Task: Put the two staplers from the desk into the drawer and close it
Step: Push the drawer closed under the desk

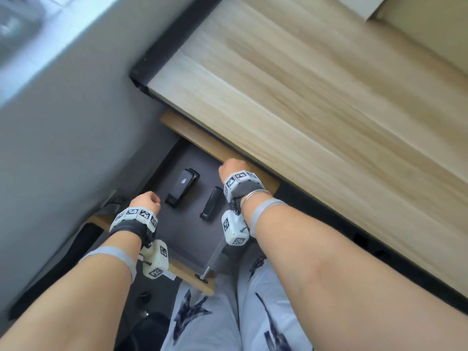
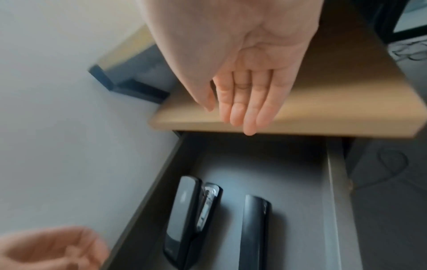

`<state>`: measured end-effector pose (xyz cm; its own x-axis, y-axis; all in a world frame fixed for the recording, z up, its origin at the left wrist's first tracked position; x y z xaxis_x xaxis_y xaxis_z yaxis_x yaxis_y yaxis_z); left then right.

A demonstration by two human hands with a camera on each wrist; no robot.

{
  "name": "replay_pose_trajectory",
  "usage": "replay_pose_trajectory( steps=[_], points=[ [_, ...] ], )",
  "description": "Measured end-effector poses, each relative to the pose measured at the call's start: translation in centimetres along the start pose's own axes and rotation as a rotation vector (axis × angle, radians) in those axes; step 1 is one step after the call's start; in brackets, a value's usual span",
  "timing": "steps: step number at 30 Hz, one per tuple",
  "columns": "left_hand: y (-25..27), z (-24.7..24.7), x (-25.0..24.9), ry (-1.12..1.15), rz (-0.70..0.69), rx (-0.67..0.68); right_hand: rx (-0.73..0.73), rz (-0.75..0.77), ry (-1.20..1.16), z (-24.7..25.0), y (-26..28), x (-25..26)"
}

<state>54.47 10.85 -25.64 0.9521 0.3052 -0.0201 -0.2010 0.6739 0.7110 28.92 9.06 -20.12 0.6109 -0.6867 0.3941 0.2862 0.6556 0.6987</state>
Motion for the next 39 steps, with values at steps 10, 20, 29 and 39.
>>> replay_pose_trajectory(
  steps=[10, 20, 29, 39],
  points=[
    [4.1, 0.0, 6.2, -0.134, 0.204, 0.074, -0.316, 0.286, -0.130, 10.9, 2.1, 2.9],
    [6.8, -5.6, 5.4, -0.641, -0.008, 0.398, -0.574, 0.290, 0.120, 13.3, -0.5, -3.5],
    [6.4, -5.8, 3.9, -0.591, 0.058, 0.449, -0.607, 0.241, 0.215, 13.4, -1.6, -5.8],
    [4.5, -3.8, -0.6, -0.066, 0.201, 0.252, -0.643, 0.272, 0.217, 13.3, -1.5, -5.8]
  ],
)
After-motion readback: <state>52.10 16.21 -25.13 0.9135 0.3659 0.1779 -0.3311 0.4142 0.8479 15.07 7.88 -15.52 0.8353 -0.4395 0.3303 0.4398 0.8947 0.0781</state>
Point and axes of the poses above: each hand's wrist, its own y-axis away from the middle knuckle, its own z-axis out of the back of the hand, x = y × z, the point moved 7 cm from there along -y, towards the middle knuckle, and after that the axes turned 12 degrees about -y, right-handed, at the moved point
